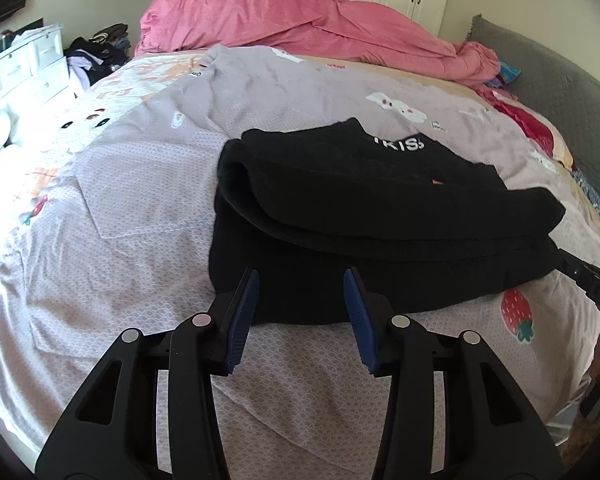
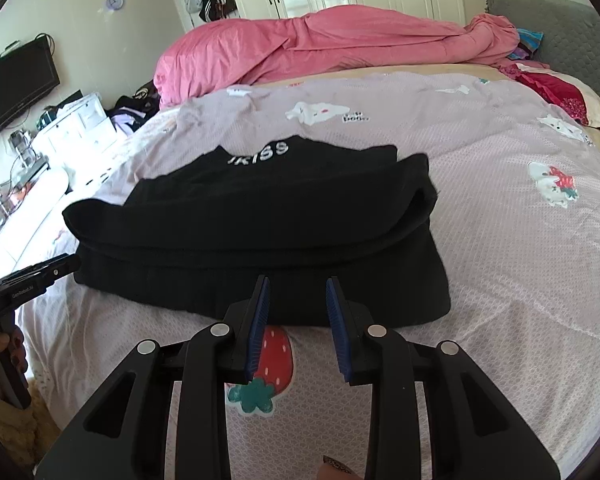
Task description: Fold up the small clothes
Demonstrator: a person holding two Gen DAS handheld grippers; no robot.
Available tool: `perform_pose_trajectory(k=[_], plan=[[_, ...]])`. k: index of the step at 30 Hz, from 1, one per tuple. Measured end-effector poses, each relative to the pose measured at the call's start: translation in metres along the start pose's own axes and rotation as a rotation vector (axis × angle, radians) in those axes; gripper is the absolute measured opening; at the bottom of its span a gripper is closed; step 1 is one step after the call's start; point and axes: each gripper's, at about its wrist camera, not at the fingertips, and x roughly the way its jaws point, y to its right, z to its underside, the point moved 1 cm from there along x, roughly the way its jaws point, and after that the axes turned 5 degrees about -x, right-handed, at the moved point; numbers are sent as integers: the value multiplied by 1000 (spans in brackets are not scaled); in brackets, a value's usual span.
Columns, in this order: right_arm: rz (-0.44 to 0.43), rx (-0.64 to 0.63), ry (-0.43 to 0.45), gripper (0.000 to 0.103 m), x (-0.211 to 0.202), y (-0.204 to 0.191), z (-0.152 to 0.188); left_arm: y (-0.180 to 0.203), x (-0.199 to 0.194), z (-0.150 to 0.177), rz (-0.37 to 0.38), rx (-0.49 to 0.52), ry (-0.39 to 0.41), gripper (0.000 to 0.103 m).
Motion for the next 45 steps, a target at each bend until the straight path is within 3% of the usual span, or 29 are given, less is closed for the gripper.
perform_pose_trajectory(k=[10,17,28,35,39,45], plan=[[99,-82,-68,28,35,1,4,27,37,0,-51,144,-50,36],[131,-131,-65,28,62,2,-11,26,51,-18,-44,146,-52,36],[66,-81,-68,29,102,8,-62,16,77,-62,-35,100,-52,36],[8,56,-82,29,125,30,-95,-8,85,-96,-33,5,-42,36],[29,94,-69,29,129,41,-106,-23,75,-112,-34,-47,4,44],[75,104,-20,33,112,55,-111,-45,72,-112,-36,-97,5,45]])
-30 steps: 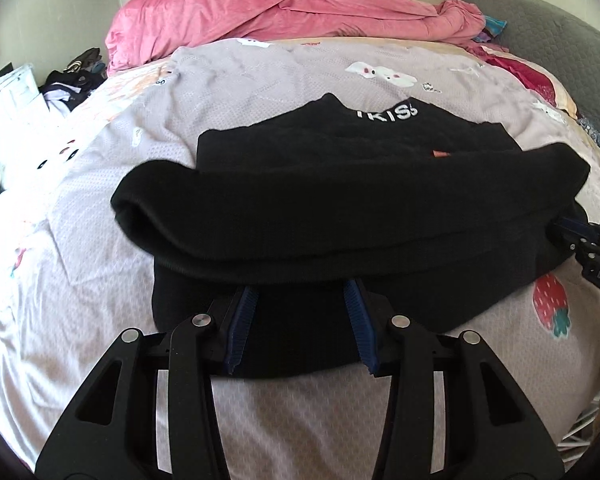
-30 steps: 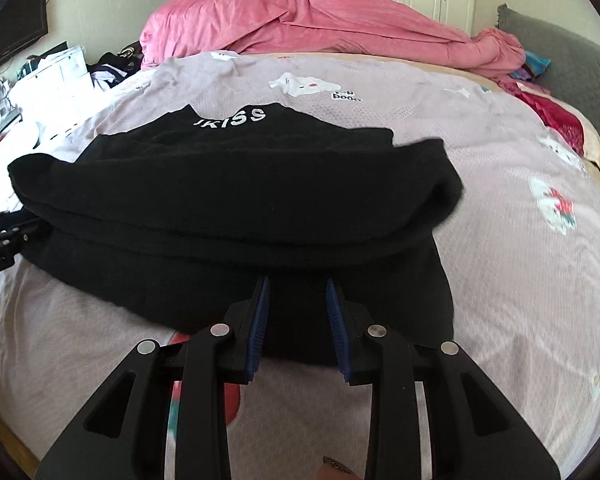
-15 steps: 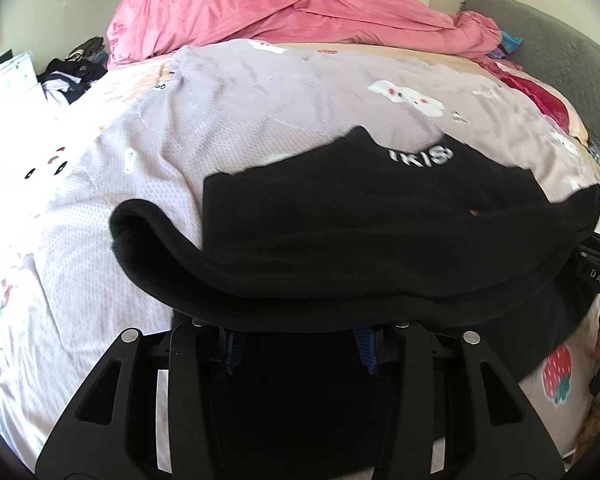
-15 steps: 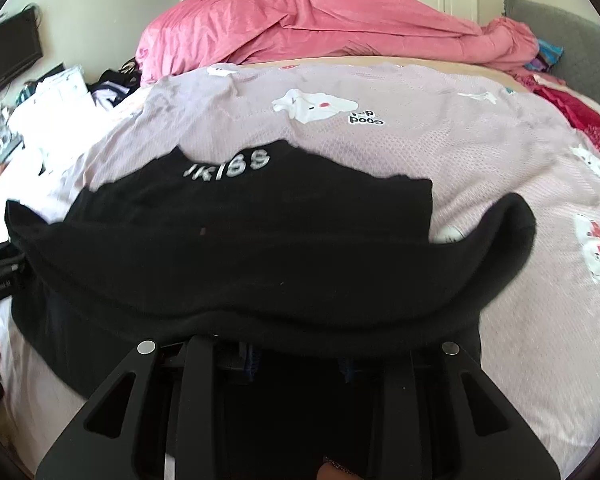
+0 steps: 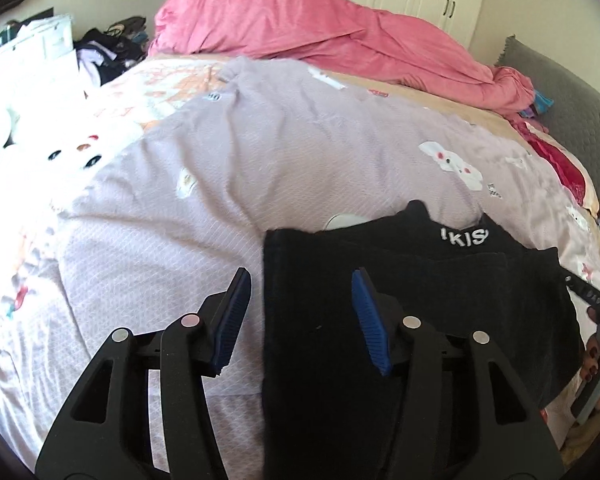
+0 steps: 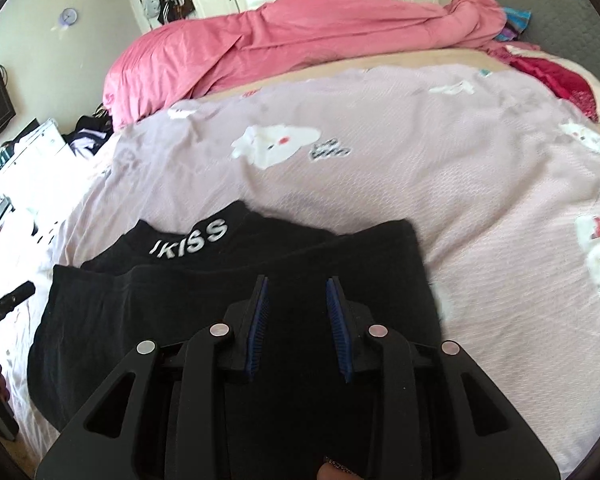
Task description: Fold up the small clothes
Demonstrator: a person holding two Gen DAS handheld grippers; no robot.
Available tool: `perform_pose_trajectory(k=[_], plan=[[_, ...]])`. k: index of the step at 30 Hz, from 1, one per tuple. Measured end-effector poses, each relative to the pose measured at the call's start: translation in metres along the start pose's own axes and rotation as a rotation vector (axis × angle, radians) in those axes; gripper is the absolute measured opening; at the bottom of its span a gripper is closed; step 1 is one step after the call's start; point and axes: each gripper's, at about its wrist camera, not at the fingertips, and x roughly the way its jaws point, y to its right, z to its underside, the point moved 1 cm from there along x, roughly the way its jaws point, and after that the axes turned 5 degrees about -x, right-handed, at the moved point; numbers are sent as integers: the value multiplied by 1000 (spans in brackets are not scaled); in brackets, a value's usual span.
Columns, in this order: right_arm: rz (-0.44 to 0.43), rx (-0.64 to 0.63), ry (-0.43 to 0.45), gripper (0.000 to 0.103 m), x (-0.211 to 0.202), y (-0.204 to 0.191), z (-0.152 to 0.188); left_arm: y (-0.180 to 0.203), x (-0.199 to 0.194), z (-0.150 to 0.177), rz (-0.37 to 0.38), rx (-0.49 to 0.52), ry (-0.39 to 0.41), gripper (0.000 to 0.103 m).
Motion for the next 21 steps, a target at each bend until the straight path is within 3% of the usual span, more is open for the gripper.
perform_pose_trajectory(k=[2,5,7,11,12,13,15,16,18,21], plan=[[30,6,12,48,-4,9,-1,-7,6,3,2,-19,-19,45],[61,32,-11,48,0,27,-1,-16,16,7,19,-61,-46,48],[95,31,-42,48,8,35,0,-18,22,9,36,-82,-57,56],[127,-3,-78,48,24,37,2,-15,34,11,72,-99,-71,56],[111,17,-84,48,28,40,2,-14,36,12,72,-97,-69,52],[99,27,-85,48,29,42,1,-13,37,13,73,-93,-67,35],[61,55,-80,34,29,47,2,-10,36,15,78,-81,-57,13],[35,66,-74,20,26,48,2,-9,33,16,76,-72,-46,7],[25,71,-37,10,14,47,0,-10,24,13,95,-68,-14,4],[5,62,38,9,-5,45,-6,-13,3,4,121,-70,56,3]])
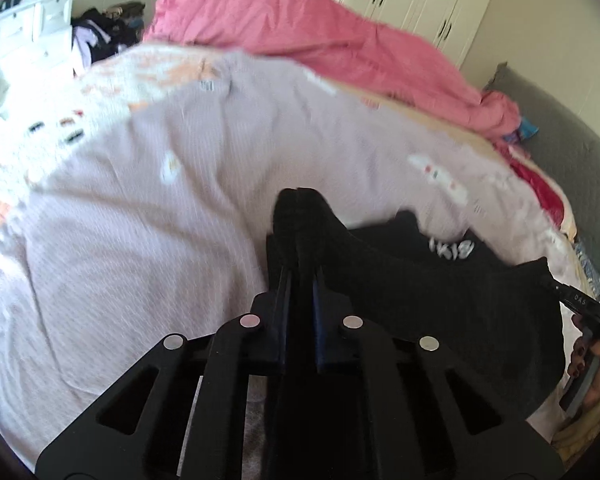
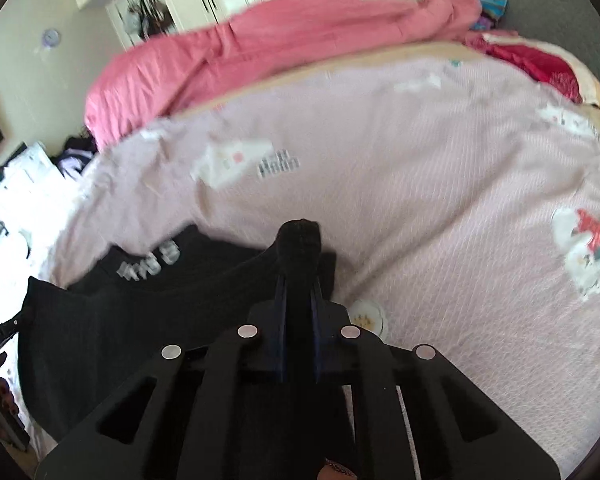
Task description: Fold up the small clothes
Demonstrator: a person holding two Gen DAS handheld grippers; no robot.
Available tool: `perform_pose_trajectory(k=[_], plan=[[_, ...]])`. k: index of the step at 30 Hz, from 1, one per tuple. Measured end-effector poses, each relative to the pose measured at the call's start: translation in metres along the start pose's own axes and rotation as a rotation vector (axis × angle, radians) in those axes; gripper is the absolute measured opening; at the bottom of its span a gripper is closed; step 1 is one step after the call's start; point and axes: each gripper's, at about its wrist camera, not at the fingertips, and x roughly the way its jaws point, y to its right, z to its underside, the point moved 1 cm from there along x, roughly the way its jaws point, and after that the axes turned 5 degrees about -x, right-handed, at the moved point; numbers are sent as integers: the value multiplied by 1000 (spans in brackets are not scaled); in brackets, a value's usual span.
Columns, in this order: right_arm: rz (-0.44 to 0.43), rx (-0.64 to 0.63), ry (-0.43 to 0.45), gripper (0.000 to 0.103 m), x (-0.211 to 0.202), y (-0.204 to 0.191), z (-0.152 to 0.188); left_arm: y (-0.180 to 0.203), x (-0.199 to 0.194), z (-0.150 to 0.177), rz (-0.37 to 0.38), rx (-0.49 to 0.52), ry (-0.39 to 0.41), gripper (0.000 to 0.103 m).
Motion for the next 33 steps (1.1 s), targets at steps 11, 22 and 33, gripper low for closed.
perform_pose_trajectory(k=[11,22,33], plan=[[107,-38,-20,9,28,-1,-9,9,18,-3,-99,66,16,3],[201,-52,-51,19,41,2,9,-4,33,10,-152,52,-52,8],[182,-22,-69,44,12,11,24,-5,19,17,-164,32,-59,20]])
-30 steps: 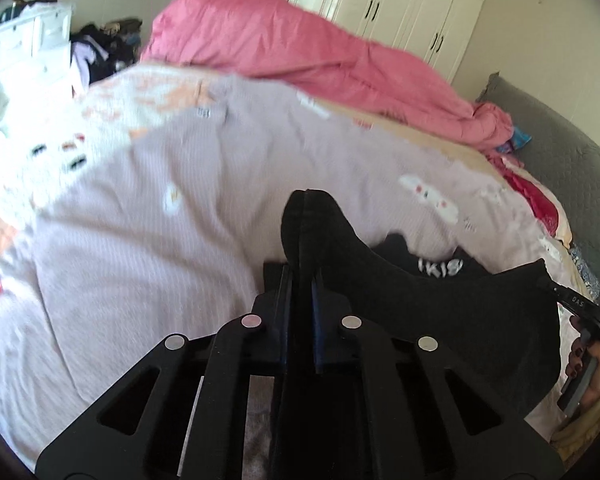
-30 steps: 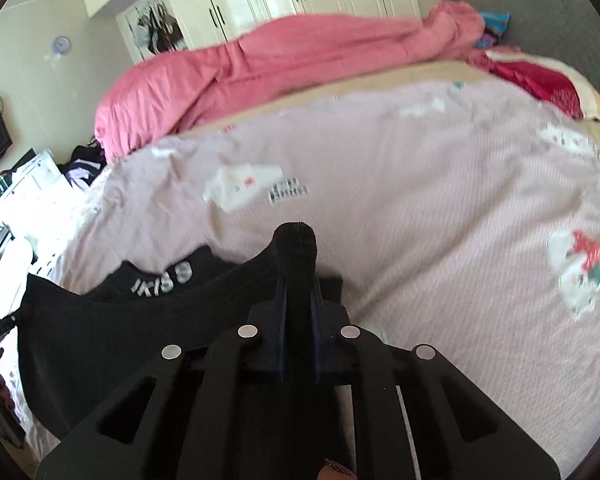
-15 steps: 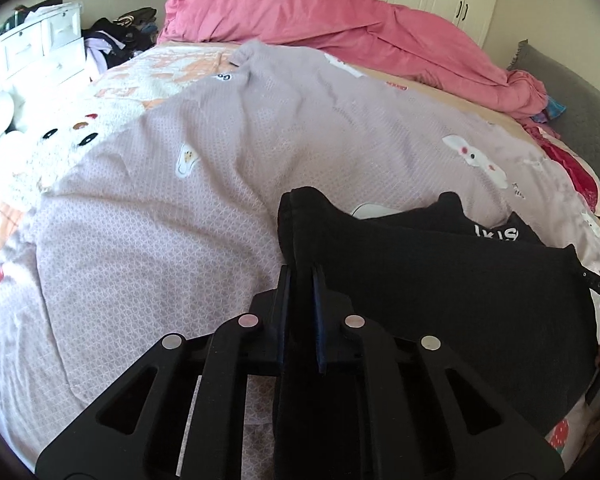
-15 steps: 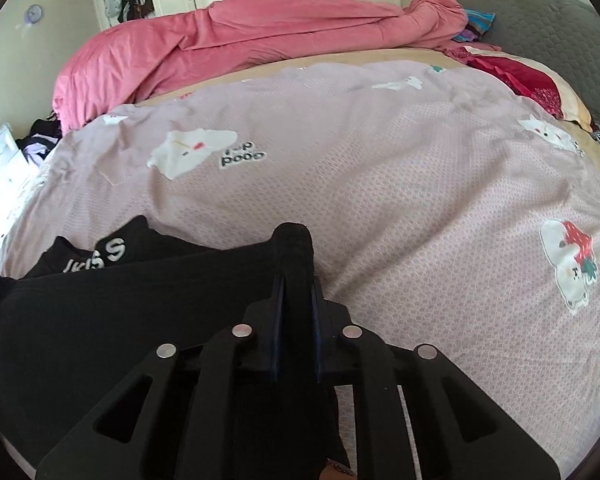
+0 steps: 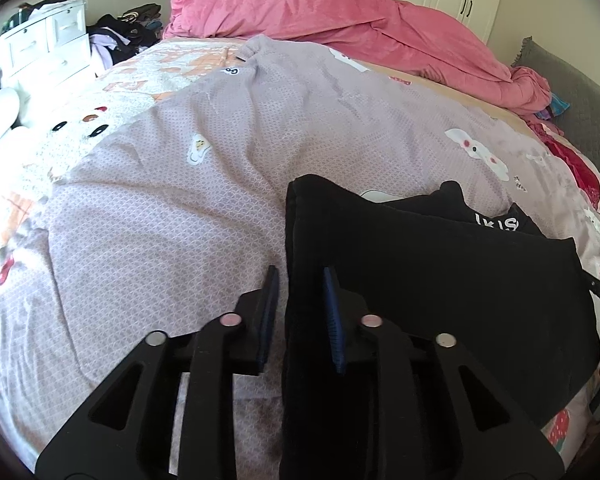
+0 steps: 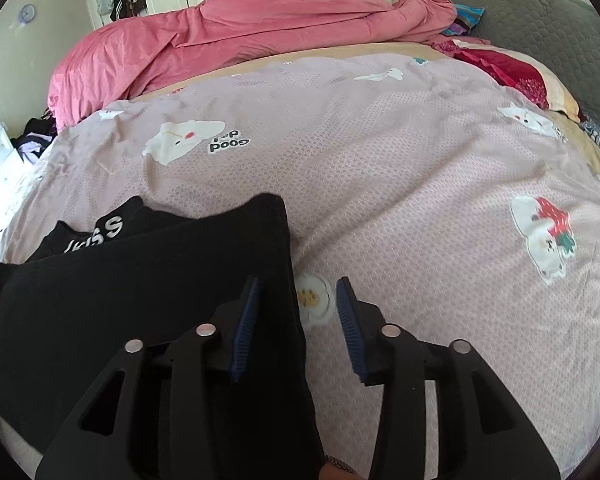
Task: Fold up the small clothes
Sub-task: 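Open both tools and reposition them at the folded shirt edge, then grasp the folded edge with both tools and tuck it under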
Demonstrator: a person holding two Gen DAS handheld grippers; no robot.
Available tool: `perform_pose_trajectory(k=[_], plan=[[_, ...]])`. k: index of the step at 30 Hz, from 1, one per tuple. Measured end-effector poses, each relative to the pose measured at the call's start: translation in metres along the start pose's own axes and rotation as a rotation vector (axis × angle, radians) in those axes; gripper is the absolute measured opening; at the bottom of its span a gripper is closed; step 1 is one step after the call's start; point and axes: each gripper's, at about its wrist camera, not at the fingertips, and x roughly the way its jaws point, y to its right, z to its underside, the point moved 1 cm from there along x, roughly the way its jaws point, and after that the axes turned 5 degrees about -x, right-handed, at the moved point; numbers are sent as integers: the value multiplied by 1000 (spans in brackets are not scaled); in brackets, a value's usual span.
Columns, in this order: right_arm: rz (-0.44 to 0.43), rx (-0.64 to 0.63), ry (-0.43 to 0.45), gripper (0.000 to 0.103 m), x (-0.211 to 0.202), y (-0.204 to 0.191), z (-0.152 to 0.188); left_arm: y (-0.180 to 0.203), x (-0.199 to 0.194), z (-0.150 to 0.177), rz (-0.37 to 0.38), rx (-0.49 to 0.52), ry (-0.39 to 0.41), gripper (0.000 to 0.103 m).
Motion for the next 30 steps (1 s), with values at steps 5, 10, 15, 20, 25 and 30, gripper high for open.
perform_pose_trajectory(k=[5,10,15,20,25,30], plan=[[-56,30,-12,50,-16,8,13,-6,-13,3,18,-30,4,28],[-117,72,-7,55,-40,16,32,-19,-36,14,57,-86,19,40],[-161,91,6,62,-63,18,50,-34,-53,34,118,-173,13,45],[-177,83,-3,63,-77,15,66,-37,-59,48,142,-197,-5,45],[-194,79,-18,63,-81,12,79,-35,-63,57,171,-202,-24,46],[-207,78,-32,63,-76,9,83,-31,-62,64,173,-193,-50,51]])
